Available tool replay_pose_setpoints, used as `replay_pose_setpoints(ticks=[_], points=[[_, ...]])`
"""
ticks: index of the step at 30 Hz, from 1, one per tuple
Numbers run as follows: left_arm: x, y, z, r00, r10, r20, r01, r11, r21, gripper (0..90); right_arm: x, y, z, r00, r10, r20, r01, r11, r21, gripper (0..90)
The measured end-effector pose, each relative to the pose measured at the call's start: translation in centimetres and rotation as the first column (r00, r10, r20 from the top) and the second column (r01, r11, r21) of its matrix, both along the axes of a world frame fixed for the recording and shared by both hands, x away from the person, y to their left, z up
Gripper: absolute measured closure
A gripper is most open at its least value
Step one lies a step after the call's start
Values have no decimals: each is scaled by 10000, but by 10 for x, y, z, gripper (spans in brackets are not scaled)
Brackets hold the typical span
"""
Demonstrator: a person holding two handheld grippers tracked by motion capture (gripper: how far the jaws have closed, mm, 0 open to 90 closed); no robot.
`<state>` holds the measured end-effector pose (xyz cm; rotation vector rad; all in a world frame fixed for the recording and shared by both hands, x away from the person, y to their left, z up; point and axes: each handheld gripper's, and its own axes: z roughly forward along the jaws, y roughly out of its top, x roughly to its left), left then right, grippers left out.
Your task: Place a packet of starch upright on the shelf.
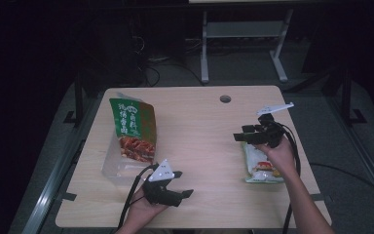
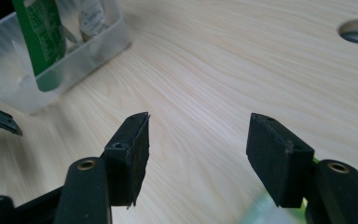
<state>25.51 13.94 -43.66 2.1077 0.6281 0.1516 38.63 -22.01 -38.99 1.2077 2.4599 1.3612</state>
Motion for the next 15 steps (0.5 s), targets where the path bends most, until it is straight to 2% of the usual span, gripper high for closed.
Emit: replay_pose_setpoints(ticks=[7, 15], points=[[5, -9, 2, 9999, -140, 16, 139, 9997, 201, 272, -13, -26, -10, 9985, -469, -268, 460, 9984, -329, 377], [14, -26, 2, 9996, -267, 17, 266, 9995, 142, 271, -23, -51, -19, 9928, -1095, -478, 1057, 9916, -747, 370]])
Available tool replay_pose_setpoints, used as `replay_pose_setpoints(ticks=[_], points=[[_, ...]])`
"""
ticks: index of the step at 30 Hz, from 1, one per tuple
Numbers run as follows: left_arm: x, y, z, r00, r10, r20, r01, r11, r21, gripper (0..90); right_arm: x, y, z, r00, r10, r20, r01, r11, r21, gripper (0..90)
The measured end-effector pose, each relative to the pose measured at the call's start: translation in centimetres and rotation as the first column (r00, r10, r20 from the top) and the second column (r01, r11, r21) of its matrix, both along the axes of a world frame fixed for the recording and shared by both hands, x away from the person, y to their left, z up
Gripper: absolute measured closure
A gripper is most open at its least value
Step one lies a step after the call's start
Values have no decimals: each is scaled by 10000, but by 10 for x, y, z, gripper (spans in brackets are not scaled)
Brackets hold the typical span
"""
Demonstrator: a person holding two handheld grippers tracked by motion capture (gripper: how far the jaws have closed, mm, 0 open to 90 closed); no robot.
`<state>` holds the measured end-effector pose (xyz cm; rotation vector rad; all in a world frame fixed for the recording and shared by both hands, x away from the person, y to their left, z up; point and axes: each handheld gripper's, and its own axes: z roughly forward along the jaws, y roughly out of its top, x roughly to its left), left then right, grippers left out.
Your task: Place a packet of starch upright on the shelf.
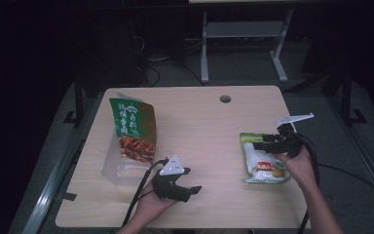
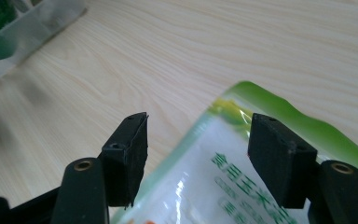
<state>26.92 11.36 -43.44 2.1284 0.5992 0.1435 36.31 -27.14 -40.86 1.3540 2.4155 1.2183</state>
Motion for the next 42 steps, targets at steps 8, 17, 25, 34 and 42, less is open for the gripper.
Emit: replay_pose_setpoints(ticks=[8, 17, 25, 34, 42], points=[[9, -16, -4, 9999, -17, -150, 16, 10000, -67, 258, -9, -21, -9, 9985, -523, -162, 516, 9978, -423, 363], [13, -30, 0, 9996, -297, -42, 297, 9995, 63, 258, -18, -43, -19, 9931, -1069, -474, 1040, 9928, -593, 355], [16, -37, 0, 9992, -380, -129, 381, 9992, 87, 258, -23, -60, -27, 9852, -1592, -634, 1543, 9851, -761, 351], [19, -46, 1, 9986, -499, -170, 501, 9987, 104, 258, -19, -65, -41, 9748, -1954, -1080, 1866, 9786, -863, 354], [23, -56, -2, 9974, -656, -314, 661, 9977, 159, 258, -16, -73, -51, 9656, -1814, -1863, 1939, 9797, 514, 555]])
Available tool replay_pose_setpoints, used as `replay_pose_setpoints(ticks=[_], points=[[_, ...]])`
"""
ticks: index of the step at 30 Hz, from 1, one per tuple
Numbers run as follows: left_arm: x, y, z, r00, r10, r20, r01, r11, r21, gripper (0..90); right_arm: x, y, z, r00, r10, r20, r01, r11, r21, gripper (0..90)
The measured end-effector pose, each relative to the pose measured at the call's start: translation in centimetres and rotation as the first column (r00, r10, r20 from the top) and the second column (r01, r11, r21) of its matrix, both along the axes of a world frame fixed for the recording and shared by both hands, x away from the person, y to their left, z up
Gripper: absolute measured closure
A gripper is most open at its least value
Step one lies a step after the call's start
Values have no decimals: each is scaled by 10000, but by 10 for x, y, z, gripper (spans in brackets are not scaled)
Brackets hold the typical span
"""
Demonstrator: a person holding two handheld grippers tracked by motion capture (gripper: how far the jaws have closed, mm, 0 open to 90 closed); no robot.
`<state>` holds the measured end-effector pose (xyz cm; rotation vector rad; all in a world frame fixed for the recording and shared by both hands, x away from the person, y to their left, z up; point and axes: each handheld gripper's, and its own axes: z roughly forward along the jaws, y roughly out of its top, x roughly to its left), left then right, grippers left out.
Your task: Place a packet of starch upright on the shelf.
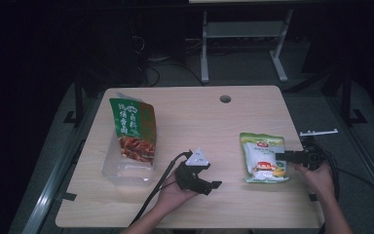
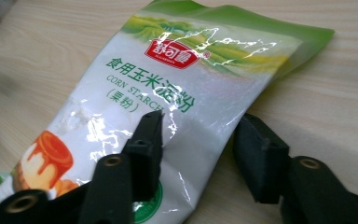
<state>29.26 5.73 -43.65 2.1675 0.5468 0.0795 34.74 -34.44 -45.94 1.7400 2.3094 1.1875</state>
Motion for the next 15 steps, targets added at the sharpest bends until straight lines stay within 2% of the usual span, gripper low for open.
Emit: replay_pose_setpoints(ticks=[2, 4, 6, 8, 10, 15], points=[[1, -3, -1, 10000, -3, -93, 3, 10000, -47, 258, 0, 0, -2, 10000, 62, -78, -60, 9997, 252, 658], [3, -6, -2, 9999, -30, -145, 30, 10000, -40, 258, -1, 3, -2, 9998, 199, -41, -198, 9993, 311, 802], [5, -11, -3, 9999, -70, -151, 70, 10000, -6, 258, -2, 5, -2, 9996, 286, -85, -283, 9990, 333, 863], [8, -14, -4, 9998, -63, -182, 65, 9999, 107, 259, -3, 6, 0, 9993, 355, -122, -351, 9989, 315, 875], [11, -17, -6, 9994, -54, -351, 54, 10000, 1, 259, -6, 7, 2, 9985, 535, -87, -533, 9983, 247, 879], [17, -25, -6, 9983, -85, -569, 74, 9998, -196, 258, -15, 11, 15, 9963, 675, 541, -692, 9972, 298, 884]])
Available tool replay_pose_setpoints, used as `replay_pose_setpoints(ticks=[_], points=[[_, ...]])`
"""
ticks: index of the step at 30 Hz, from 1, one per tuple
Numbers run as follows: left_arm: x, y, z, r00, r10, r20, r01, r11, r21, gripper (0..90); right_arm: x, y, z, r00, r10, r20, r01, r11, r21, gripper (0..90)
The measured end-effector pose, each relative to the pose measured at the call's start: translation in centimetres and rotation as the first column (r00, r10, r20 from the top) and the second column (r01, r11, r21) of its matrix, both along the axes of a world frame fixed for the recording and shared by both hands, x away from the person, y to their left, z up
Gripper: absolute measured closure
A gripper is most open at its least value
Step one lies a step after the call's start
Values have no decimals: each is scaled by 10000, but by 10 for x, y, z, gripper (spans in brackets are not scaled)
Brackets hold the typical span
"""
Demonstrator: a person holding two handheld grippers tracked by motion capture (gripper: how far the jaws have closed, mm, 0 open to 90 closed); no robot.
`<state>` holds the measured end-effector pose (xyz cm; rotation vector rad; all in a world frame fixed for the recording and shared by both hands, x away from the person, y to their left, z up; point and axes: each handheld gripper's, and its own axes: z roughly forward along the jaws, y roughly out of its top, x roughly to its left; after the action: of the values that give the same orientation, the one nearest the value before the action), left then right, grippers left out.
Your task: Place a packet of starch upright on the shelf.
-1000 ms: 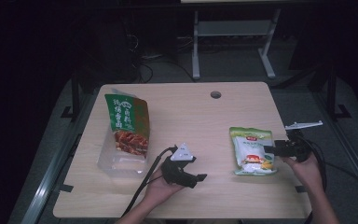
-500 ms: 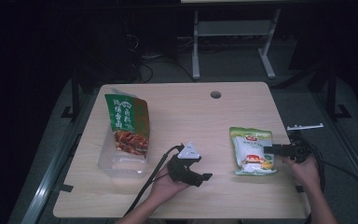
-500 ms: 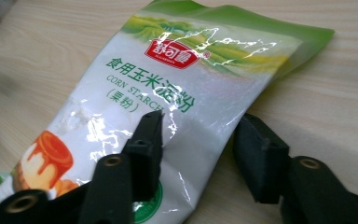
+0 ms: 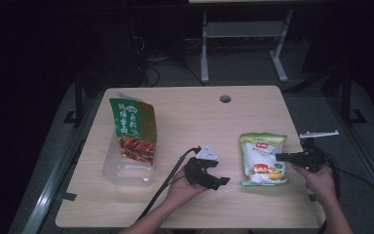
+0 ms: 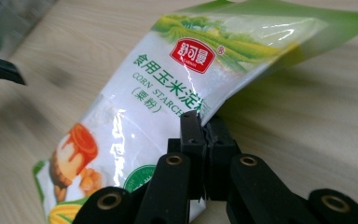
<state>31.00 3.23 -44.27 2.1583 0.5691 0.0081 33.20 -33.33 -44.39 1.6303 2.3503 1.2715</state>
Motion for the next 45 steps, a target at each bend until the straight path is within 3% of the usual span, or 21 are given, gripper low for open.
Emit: replay_pose_setpoints(ticks=[8, 12, 17, 20, 23, 24, 26, 30, 33, 37, 40, 45], points=[[9, -16, 0, 9991, -106, -405, 87, 9989, -457, 258, -17, 8, 26, 9920, 391, 1203, -426, 9988, 261, 887], [14, -26, -2, 9972, -223, -719, 169, 9971, -747, 250, -27, 13, 35, 9817, 723, 1761, -793, 9963, 330, 887], [21, -44, -4, 9929, -235, -1163, 146, 9970, -765, 190, -37, 18, 43, 9666, 1218, 2256, -1324, 9907, 326, 886], [27, -52, -5, 9870, -388, -1561, 205, 9929, -1168, 198, -41, 20, 44, 9572, 1547, 2447, -1647, 9861, 209, 886], [33, -56, -7, 9727, -687, -2216, 272, 9823, -1851, 301, -44, 23, 43, 9504, 1724, 2587, -1866, 9819, 313, 885], [35, -55, -6, 9695, -737, -2337, 288, 9814, -1900, 324, -45, 24, 43, 9486, 1749, 2639, -1892, 9815, 298, 885], [37, -52, -4, 9649, -902, -2465, 348, 9747, -2206, 469, -47, 26, 44, 9482, 1729, 2665, -1875, 9818, 299, 885], [35, -46, 6, 9746, -868, -2065, 409, 9753, -2169, 657, -50, 32, 45, 9418, 1773, 2855, -1935, 9807, 295, 885], [32, -41, 14, 9829, -594, -1743, 221, 9778, -2086, 739, -51, 38, 48, 9361, 1828, 3005, -1992, 9797, 244, 883], [28, -32, 25, 9954, -287, -909, 121, 9839, -1783, 794, -51, 46, 51, 9285, 2015, 3119, -2173, 9760, 164, 880], [27, -26, 30, 9989, -43, -466, -31, 9875, -1576, 810, -48, 53, 51, 9230, 2208, 3151, -2306, 9730, -61, 875], [25, -18, 31, 9999, 106, 91, -96, 9945, -1045, 824, -42, 64, 40, 9246, 2598, 2788, -2596, 9650, -382, 861]])
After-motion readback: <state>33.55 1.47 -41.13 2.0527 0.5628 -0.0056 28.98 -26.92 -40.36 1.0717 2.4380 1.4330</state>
